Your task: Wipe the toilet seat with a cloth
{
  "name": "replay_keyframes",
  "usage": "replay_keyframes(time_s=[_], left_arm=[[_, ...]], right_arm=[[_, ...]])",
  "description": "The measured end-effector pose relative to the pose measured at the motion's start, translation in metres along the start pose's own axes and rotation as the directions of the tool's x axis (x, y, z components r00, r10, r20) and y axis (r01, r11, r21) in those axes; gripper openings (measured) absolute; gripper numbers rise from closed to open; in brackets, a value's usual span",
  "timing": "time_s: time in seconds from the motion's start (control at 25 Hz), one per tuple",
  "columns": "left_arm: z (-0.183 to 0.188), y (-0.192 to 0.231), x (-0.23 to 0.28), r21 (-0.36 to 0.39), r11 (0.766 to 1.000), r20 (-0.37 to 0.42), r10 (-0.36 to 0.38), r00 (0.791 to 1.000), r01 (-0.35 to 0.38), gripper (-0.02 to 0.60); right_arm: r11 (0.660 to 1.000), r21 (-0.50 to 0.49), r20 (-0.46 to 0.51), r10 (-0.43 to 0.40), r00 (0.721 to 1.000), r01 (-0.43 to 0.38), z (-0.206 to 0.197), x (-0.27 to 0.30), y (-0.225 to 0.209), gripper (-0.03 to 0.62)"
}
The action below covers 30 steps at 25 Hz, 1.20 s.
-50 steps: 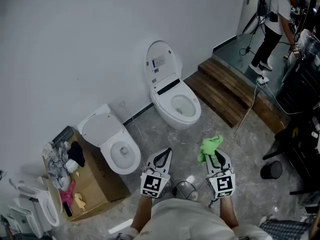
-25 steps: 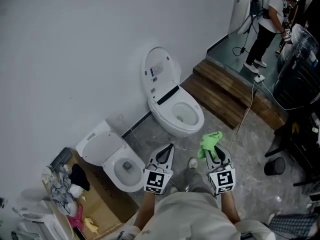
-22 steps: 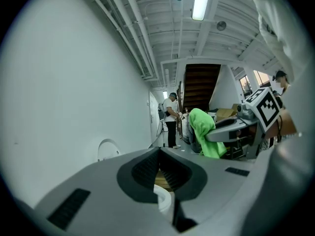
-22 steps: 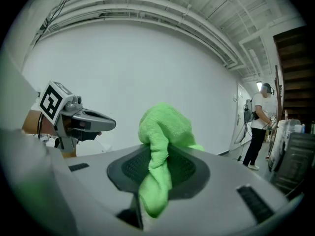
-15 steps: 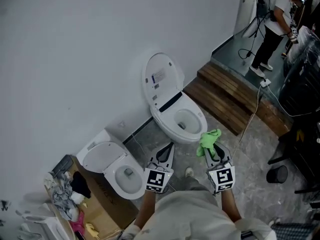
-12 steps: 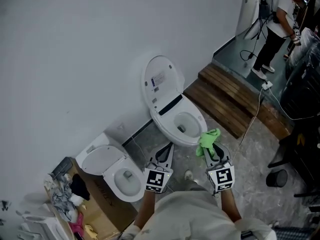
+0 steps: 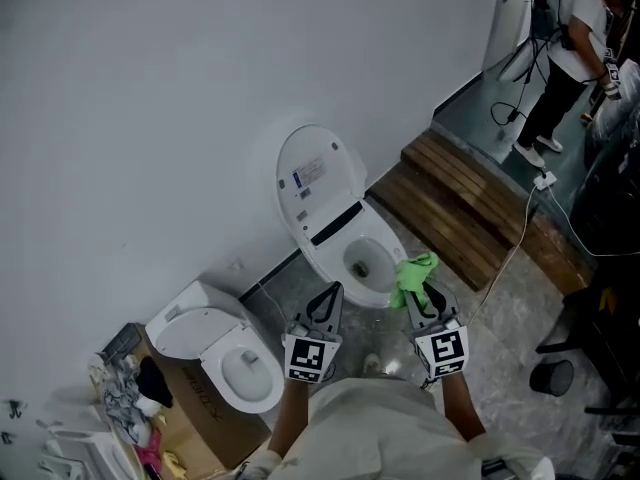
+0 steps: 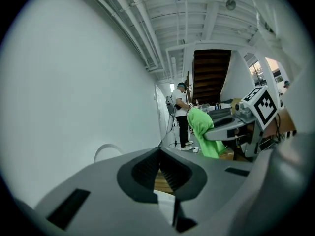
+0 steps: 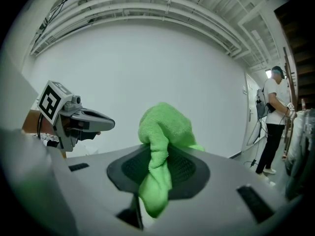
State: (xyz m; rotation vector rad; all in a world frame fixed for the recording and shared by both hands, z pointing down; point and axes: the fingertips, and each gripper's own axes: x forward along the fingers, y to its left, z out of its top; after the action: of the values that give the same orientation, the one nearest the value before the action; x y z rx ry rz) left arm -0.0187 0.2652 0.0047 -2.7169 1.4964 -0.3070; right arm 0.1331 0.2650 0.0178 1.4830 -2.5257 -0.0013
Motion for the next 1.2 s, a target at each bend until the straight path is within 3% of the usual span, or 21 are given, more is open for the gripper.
replay_keyframes(time_s=[0.56,1.0,1.2], left_arm=[[-0.022,0.039,0.073,-0.038,0.999,-0.025,-0.011,1.000,0.010,0.012],[-0.066,0.107,0.146,-0.079,0.992,-0.065,-0.100,0.993,0.095,0.012],[-0.101,0.130,0.171,-0.109,0.986,-0.106,-0.141,0.984,0.130,0.012]], right_arm=[[1.000,0.030,-0.042,-0.008,0.999,0.010,-0.021,0.072,-0.035,0.098],[0.997,0.023,-0.125,-0.071,0.990,0.075,-0.045,0.167,-0.043,0.098],[0.996,0.036,-0.212,-0.071,0.975,0.080,-0.078,0.205,-0.035,0.098]])
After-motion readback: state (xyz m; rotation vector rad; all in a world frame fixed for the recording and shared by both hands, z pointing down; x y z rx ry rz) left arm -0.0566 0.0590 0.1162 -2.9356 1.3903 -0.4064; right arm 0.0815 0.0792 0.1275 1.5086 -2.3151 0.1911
